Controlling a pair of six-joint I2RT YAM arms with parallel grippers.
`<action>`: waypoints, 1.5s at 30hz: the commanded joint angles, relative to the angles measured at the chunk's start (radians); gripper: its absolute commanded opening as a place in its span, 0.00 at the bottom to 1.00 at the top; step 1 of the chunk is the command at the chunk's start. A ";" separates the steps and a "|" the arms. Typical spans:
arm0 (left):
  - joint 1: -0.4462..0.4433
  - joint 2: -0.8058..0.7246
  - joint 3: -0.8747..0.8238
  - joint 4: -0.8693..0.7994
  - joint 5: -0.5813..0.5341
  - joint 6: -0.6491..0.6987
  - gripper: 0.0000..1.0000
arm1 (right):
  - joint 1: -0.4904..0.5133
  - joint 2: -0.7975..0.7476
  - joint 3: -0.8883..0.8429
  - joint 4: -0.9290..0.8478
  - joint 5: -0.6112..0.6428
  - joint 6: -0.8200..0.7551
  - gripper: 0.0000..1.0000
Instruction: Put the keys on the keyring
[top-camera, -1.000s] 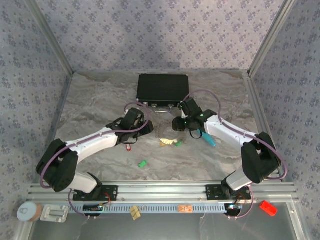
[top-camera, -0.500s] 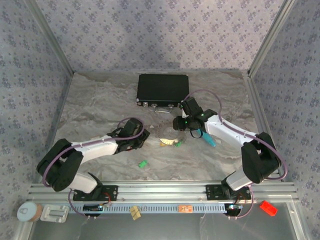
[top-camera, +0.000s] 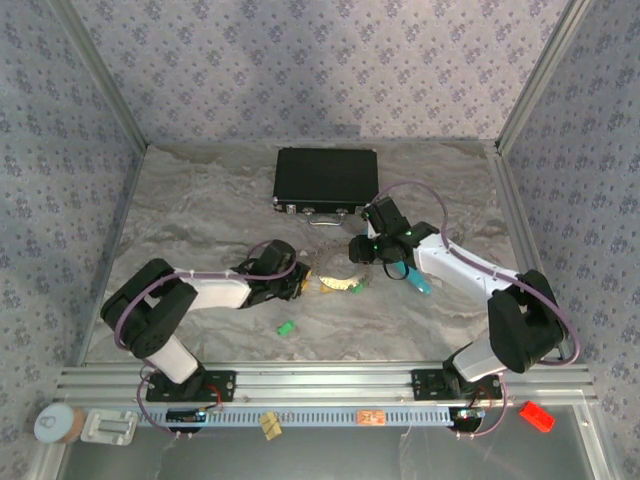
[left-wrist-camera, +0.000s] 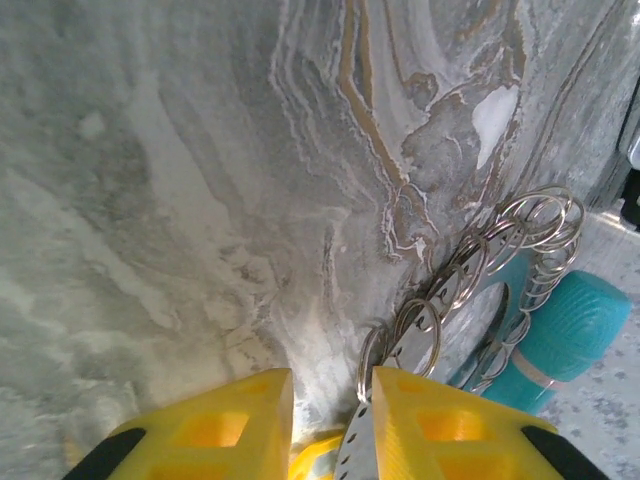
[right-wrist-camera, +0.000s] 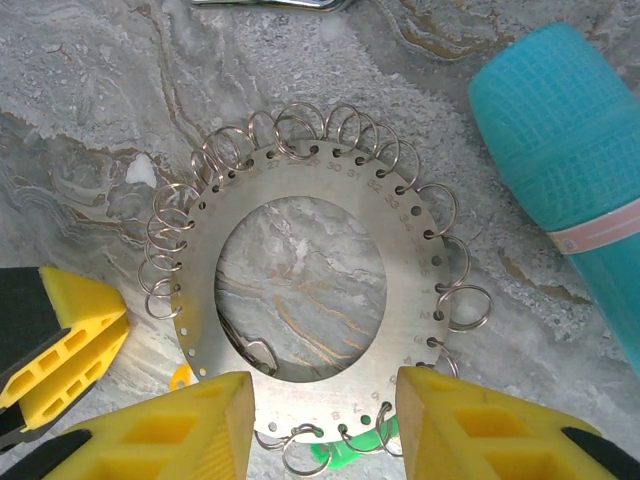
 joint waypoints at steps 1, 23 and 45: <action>-0.010 0.037 0.029 0.073 0.021 -0.071 0.24 | -0.009 -0.026 -0.010 -0.006 0.011 -0.007 0.43; -0.013 0.102 0.045 0.118 0.021 -0.101 0.12 | -0.027 -0.070 -0.032 -0.016 0.009 -0.013 0.43; -0.014 -0.191 0.272 -0.421 -0.267 0.556 0.00 | -0.052 -0.189 -0.085 0.034 0.038 0.001 0.39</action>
